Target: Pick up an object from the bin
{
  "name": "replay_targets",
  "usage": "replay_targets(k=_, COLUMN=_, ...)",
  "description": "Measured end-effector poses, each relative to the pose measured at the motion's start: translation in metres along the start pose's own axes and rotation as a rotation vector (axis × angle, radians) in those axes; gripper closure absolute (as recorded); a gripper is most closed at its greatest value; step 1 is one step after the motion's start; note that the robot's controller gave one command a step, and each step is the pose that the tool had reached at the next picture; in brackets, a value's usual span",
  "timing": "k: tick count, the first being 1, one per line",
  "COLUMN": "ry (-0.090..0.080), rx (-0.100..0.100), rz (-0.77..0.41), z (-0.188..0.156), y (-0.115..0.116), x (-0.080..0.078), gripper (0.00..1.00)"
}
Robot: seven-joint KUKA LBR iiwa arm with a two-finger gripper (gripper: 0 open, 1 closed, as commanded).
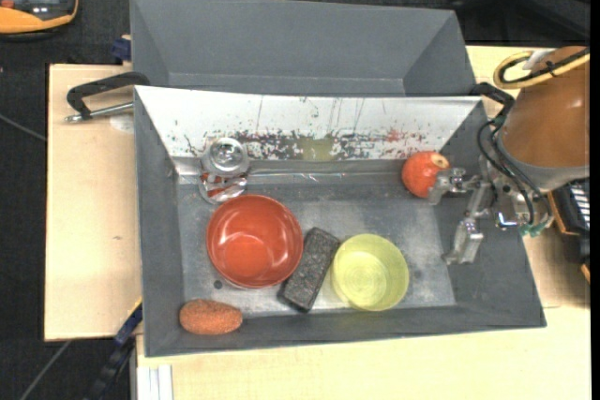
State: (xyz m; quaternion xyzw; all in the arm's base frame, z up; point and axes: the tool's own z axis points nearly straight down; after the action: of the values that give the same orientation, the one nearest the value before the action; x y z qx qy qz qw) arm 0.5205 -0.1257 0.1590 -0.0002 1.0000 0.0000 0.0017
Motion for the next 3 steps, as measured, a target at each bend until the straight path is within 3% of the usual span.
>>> replay_targets(k=1, ry=0.0, rx=-0.003, rz=-0.246, z=0.004, y=0.081, x=0.027, gripper=0.0)
replay_targets(k=2, ry=0.001, rx=-0.007, rz=-0.195, z=0.093, y=0.129, x=-0.015, gripper=0.0)
replay_targets(k=3, ry=-0.003, rx=-0.004, rz=-0.192, z=0.088, y=0.126, x=-0.015, gripper=1.0)
